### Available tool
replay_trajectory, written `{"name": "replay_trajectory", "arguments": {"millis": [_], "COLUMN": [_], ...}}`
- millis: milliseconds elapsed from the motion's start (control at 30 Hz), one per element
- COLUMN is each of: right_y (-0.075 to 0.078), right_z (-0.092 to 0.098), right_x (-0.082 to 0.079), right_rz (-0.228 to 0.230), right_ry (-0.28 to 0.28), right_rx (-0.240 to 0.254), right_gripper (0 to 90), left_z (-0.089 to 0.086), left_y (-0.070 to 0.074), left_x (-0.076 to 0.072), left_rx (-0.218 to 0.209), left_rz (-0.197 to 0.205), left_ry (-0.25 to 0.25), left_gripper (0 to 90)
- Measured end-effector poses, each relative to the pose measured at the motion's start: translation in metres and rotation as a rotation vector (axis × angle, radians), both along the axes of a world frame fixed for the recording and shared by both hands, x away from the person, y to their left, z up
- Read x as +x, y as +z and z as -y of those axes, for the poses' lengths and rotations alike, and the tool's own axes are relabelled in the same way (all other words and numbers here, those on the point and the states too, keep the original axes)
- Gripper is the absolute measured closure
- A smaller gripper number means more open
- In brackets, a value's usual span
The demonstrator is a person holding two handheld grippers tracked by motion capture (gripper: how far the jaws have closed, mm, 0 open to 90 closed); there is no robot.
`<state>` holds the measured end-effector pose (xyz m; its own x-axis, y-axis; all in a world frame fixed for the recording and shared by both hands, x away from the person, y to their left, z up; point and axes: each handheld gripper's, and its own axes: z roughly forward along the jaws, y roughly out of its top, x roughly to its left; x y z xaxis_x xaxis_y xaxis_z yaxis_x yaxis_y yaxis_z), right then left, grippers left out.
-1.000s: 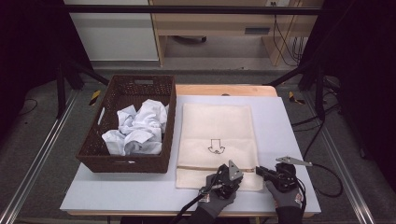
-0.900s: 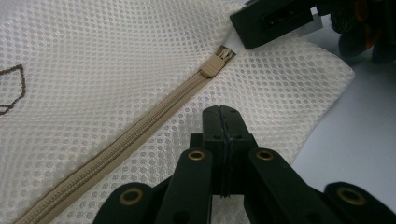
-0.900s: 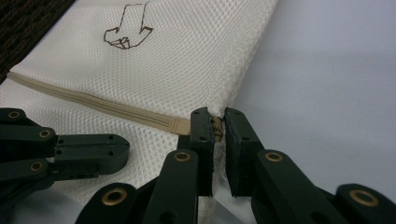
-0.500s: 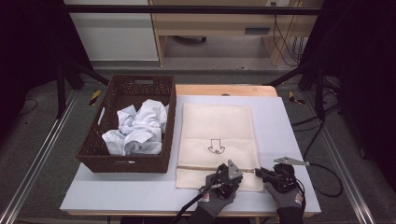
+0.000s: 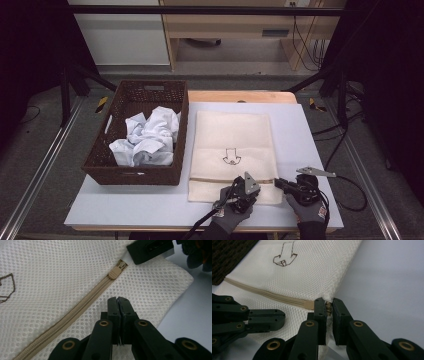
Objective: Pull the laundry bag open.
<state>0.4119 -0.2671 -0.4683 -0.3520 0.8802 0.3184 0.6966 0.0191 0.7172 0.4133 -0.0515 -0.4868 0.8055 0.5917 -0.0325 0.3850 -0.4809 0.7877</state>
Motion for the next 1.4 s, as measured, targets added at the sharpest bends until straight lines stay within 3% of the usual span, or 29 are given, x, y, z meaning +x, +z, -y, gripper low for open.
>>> {"name": "replay_trajectory", "arguments": {"millis": [200,367,667,800,1033,1167,1400], "right_y": [0.005,0.009,0.012,0.012,0.011,0.01,0.009], "right_z": [0.001,0.001,-0.002,-0.005,-0.007,-0.009,-0.006], "right_x": [-0.001,-0.003,-0.005,-0.005,-0.005,-0.004,-0.004], "right_rz": [0.037,0.059,0.087,0.095,0.097,0.099,0.09], "right_ry": [0.021,0.029,0.046,0.062,0.071,0.08,0.07], "right_rx": [0.02,0.033,0.035,0.025,0.018,0.01,0.023], "right_gripper": [83.2,83.2,83.2,83.3,83.4,83.4,83.3], "left_z": [-0.003,0.005,0.015,0.017,0.019,0.018,0.014], "left_y": [0.014,0.024,0.016,0.014,0.01,0.008,0.011], "left_x": [0.004,0.013,0.024,0.028,0.031,0.033,0.029], "left_rx": [-0.041,-0.031,-0.014,-0.008,0.003,0.025,0.025], "left_rz": [0.006,0.007,-0.01,-0.037,-0.042,-0.04,-0.017], "left_ry": [0.013,0.005,-0.045,-0.046,-0.054,-0.08,-0.088], "left_gripper": [84.0,80.4,69.8,67.0,62.6,64.6,77.0]}}
